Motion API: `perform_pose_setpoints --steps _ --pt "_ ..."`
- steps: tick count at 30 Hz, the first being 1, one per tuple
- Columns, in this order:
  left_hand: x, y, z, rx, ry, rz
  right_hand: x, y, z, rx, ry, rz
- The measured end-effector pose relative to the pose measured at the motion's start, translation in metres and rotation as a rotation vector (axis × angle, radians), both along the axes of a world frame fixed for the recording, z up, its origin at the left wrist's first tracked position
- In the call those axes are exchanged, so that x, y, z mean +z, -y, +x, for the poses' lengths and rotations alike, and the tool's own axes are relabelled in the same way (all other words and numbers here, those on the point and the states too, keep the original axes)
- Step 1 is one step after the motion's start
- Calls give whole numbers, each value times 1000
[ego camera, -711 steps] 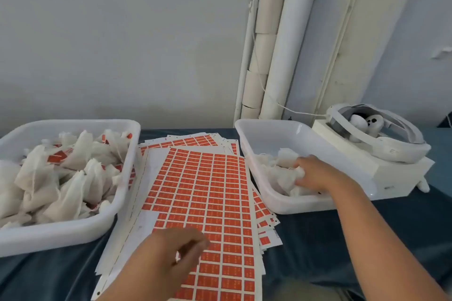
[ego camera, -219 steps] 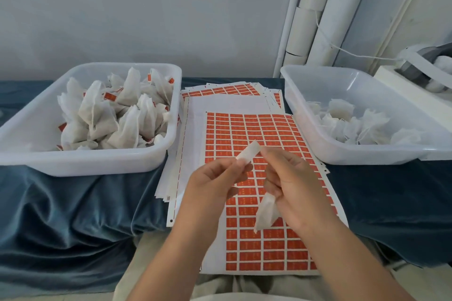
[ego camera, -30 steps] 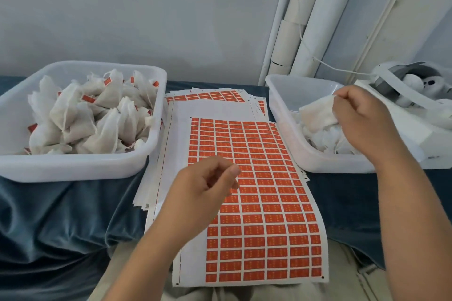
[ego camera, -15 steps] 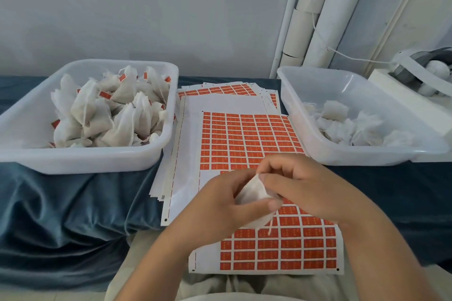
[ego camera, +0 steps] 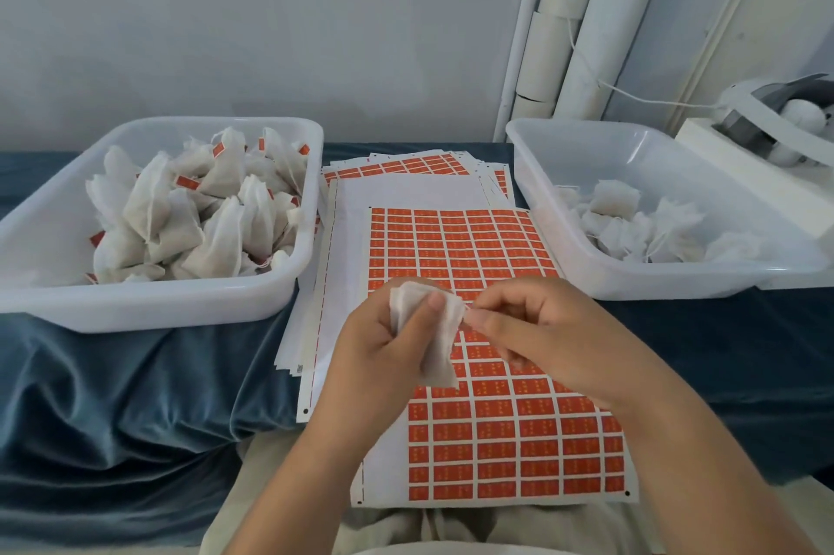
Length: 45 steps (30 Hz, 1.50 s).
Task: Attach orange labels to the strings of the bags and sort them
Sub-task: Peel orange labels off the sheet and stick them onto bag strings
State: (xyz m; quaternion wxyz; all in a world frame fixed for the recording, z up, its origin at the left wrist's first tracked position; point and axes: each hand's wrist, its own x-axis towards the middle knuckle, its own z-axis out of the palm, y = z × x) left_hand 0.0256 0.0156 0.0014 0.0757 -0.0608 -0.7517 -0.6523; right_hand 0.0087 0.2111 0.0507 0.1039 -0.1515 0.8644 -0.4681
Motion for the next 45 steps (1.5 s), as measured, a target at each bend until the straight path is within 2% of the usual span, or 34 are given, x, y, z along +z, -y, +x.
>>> perform_pose_setpoints --steps 3,8,11,14,16,18,21,23,26,30,33,35,37,39,40,41,44,45 --pt "2 3 1 -36 30 13 -2 0 0 -11 34 -75" --pt "7 0 5 -165 21 -13 -7 3 -1 -33 219 -314" --pt "5 -3 5 -137 -37 -34 -11 2 -3 7 316 -534" --pt "2 0 2 -113 -14 48 -13 -1 -6 -9 419 -885" --pt "1 3 0 -109 0 91 -13 -1 -7 -37 439 -1020" --pt "-2 3 -1 -108 -7 69 -13 1 -9 -50 406 -1056" --pt "-2 3 -1 -139 1 -29 -13 4 -9 -48 342 -984" --pt "-4 2 -3 -169 53 -93 -13 4 -9 -8 402 -1109" --pt "-5 4 -10 -14 134 -120 -15 4 -9 -73 465 -1313" --pt "-5 23 -24 167 252 -6 -24 3 -20 -269 379 -1142" --pt "-16 41 -35 227 357 229 -38 4 -28 -373 401 -1075" --pt "-13 49 -40 308 509 487 -48 4 -33 -390 447 -1080" --pt "-12 58 -43 310 641 673 -57 3 -38 -398 493 -1063" --pt "-12 67 -43 204 687 752 -66 3 -41 -394 527 -1040" --pt "-12 71 -41 132 682 732 -69 4 -41 -393 529 -1025" --pt "-11 72 -38 70 670 624 -71 5 -41 -394 521 -1000" --pt "-9 67 -29 -116 567 2 -73 12 -36 -400 405 -793" --pt "-6 63 -27 -124 534 -91 -73 16 -32 -400 357 -707"
